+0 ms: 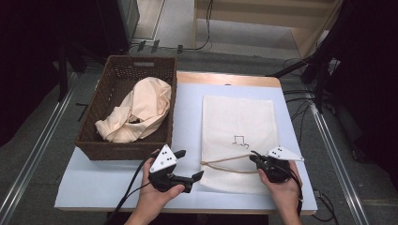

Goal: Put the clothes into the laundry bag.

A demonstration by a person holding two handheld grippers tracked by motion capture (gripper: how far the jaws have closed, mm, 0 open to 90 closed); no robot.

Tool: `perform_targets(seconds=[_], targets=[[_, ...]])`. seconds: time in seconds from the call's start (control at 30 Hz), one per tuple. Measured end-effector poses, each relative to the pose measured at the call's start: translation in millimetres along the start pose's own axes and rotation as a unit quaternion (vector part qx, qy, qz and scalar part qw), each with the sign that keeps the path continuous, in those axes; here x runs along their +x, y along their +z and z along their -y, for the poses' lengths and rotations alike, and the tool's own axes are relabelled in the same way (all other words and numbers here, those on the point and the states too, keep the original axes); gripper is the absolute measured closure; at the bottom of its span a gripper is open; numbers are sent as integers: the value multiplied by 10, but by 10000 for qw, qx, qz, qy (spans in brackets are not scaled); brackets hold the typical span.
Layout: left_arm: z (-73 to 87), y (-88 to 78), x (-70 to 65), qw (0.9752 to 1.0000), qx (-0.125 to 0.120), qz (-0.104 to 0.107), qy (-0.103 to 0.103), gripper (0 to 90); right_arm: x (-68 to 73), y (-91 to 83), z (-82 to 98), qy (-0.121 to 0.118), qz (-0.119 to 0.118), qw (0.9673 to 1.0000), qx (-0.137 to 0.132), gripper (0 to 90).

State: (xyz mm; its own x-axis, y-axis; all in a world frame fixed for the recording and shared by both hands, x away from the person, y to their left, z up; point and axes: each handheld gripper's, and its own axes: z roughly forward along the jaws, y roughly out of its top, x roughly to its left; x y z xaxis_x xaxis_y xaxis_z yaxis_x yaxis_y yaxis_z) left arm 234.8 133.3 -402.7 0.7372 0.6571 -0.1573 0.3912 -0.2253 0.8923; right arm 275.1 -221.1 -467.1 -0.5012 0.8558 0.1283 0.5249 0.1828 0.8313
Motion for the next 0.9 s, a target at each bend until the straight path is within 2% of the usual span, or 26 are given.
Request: perform_targets(seconds=[0.03,0.13,0.33,0.43,0.53,0.6,0.8,0.9], targets=[[-37,-36,28,10000,-61,-62,-14,110,-13,-5,9,123,-34,9999,-32,863],[-126,-128,142,9996,-153,-205,-95,106,-23,-12,29,218,-6,9997,-76,858],[-270,-264,324,9986,-239,-466,-66,97,9,-1,44,175,47,9998,-50,871],[-331,-283,452,9983,-158,-542,-126,80,6,-3,41,228,42,9997,-55,869],[-402,-316,578,9969,-128,-726,-266,81,19,-17,34,252,50,9996,-80,865],[-455,-348,662,9962,-182,-777,-349,82,16,-20,34,230,53,9997,-96,863],[-622,-400,904,9927,-125,-1157,-331,81,20,-15,47,213,66,9997,-101,858],[-689,-417,1024,9905,-155,-1294,-441,81,19,-16,47,233,51,9997,-90,853]])
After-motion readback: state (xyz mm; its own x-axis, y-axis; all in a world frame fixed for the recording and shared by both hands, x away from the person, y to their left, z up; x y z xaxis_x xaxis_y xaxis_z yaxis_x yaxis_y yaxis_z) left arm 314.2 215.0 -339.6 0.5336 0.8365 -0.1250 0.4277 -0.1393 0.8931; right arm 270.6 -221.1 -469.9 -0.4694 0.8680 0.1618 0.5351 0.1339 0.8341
